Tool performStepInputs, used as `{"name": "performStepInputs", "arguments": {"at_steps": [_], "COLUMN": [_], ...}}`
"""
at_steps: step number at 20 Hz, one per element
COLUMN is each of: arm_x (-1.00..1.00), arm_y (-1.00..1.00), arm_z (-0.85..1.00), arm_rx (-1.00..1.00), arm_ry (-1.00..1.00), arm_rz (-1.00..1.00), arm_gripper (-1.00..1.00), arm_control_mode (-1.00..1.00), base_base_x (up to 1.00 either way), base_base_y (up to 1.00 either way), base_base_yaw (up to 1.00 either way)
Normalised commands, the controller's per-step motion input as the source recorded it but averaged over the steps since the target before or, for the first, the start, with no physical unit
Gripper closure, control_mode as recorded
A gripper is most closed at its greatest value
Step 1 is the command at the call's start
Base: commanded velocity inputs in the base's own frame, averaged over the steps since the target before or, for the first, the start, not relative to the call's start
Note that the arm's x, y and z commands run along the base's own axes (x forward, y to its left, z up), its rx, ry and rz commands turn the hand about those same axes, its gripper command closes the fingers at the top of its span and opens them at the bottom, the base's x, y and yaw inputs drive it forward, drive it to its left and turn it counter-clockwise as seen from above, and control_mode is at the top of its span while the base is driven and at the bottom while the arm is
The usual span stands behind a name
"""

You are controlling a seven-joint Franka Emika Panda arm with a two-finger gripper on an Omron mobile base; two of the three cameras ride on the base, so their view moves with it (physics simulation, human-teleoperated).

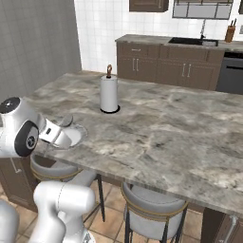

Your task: Take the fork and place it on the left side of the plate. Then take the spoon and place it on the right side of the plate. Make sure they're directly next to the plate.

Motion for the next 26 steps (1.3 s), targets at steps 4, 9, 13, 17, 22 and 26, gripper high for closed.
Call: {"name": "performStepInputs", "arguments": {"at_steps": [4,9,13,17,22,26], "arm_x": [0.94,0.46,0.05,0.22,0.4,0.39], "arm_y": [0.0,-0.09,-0.14,-0.05,0.0,0.0], "arm_z": [-0.84,-0.64,-0.33,-0.17,-0.26,-0.3], "arm_rx": [0.03,0.04,0.02,0.02,0.01,0.01], "arm_ry": [0.29,0.16,-0.02,-0.03,0.0,-0.01], "arm_rz": [0.0,0.01,0.03,0.01,-0.01,-0.02], "arm_gripper": [1.0,1.0,1.0,1.0,1.0,1.0], "arm_control_mode": [-1.0,-1.0,-1.0,-1.0,-1.0,-1.0], "base_base_x": [0.0,0.0,0.0,0.0,0.0,0.0], "base_base_y": [0.0,0.0,0.0,0.0,0.0,0.0], "base_base_yaw": [0.0,0.0,0.0,0.0,0.0,0.0]}}
